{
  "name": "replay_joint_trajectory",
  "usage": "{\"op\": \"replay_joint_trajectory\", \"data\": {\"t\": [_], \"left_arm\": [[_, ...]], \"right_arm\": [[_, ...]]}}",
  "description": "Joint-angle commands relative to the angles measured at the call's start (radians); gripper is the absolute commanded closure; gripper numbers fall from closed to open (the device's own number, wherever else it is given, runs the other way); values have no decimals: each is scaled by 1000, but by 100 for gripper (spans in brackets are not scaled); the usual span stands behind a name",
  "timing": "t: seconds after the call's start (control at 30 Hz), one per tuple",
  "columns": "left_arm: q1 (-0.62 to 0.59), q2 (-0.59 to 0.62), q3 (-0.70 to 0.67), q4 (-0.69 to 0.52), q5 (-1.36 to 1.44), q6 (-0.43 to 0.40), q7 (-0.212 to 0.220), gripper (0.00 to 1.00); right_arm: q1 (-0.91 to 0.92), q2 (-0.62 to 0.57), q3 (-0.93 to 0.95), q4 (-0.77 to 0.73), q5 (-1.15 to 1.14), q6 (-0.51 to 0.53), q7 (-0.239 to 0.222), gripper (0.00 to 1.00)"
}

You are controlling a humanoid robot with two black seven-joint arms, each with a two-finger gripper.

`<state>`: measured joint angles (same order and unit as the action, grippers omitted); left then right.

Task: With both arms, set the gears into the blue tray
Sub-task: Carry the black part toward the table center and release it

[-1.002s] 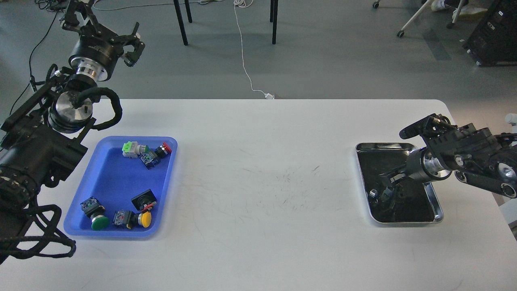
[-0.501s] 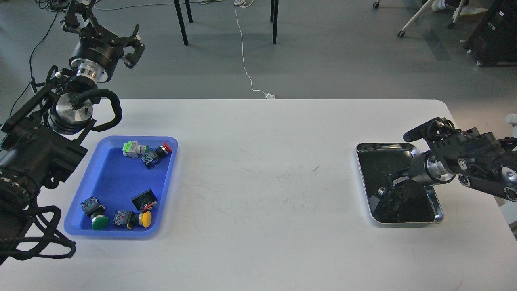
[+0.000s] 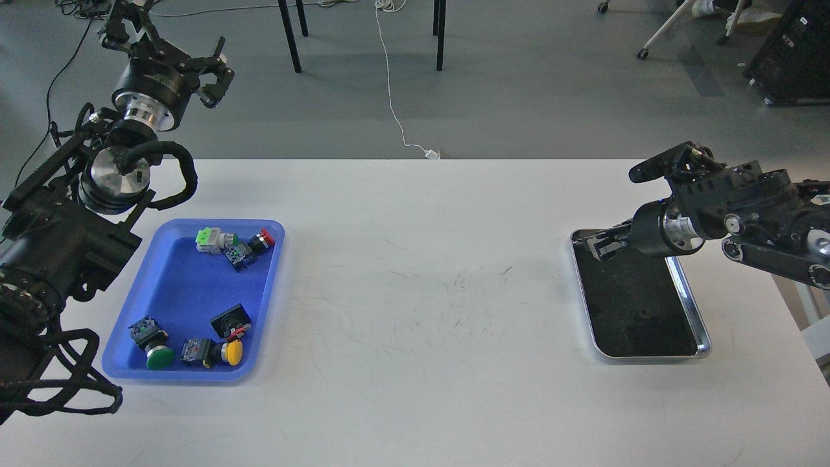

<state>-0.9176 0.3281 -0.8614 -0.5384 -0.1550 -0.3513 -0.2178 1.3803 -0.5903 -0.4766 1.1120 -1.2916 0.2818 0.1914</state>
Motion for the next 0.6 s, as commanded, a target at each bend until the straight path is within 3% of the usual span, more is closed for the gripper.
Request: {"op": "replay_joint_trajectory", "data": {"t": [0.0,0.33,0.57], "left_arm": [[-1,0,4,0,0,2,2,2],[-7,-1,8,-2,6,8,12,2],[-6,-6,8,-2,6,9,11,2]], "right_arm": [[28,81,18,31,14,-46,8,87],[-49,346,35,23,178,-173,54,87],[-130,398,36,-6,175,-181,60,87]]}}
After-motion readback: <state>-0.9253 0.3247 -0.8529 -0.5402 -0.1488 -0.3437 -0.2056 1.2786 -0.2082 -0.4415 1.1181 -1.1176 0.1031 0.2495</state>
